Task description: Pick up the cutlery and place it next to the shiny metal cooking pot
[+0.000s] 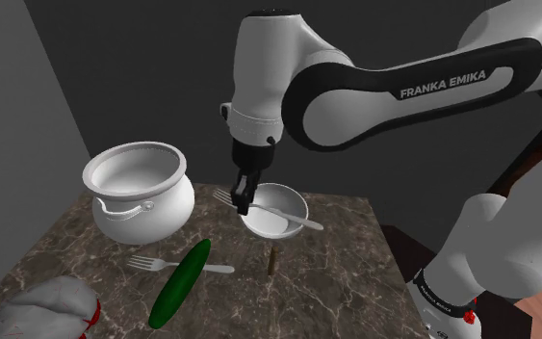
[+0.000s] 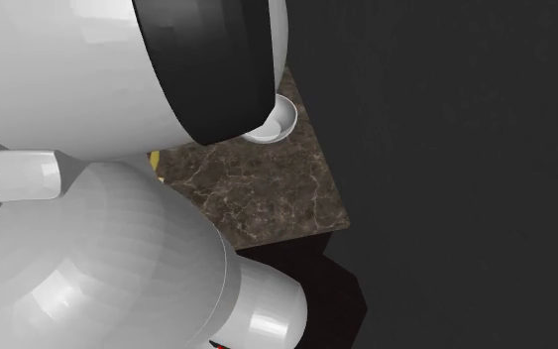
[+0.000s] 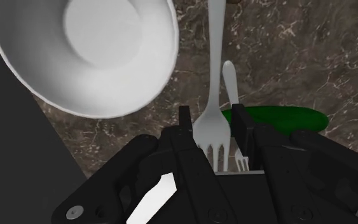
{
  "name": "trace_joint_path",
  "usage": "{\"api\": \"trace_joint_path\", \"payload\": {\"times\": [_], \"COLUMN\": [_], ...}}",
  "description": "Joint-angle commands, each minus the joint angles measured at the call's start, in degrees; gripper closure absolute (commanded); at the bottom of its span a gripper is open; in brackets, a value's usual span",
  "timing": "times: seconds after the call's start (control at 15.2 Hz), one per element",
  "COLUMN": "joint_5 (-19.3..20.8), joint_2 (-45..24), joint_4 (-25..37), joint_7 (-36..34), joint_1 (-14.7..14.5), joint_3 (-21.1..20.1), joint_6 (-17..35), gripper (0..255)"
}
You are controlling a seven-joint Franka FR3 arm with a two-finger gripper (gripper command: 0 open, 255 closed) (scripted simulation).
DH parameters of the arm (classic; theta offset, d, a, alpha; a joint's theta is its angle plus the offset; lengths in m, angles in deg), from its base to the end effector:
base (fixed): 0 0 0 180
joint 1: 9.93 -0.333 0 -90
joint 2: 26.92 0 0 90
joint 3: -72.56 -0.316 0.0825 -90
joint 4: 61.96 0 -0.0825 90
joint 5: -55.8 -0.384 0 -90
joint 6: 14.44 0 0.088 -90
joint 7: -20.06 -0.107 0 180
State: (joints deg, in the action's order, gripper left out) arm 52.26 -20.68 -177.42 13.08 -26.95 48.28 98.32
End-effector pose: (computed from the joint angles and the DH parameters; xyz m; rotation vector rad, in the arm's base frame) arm 0.3940 0.3599 0.5009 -2.9798 -0.8820 -0.0666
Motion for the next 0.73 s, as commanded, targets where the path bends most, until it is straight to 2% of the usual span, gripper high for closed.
{"api": "trace_joint_path", "payload": {"times": [0.0, 0.66], "joint_5": [0.19, 1.07], "joint_2": [-0.50, -2.80], "joint_4": [-1.08, -6.59], "joint_7": [-0.15, -0.77], "joint_1": [-0.04, -0.16], "joint_3": [-0.12, -0.52], "joint_6": [1.58, 9.21], "gripper": [255, 255]}}
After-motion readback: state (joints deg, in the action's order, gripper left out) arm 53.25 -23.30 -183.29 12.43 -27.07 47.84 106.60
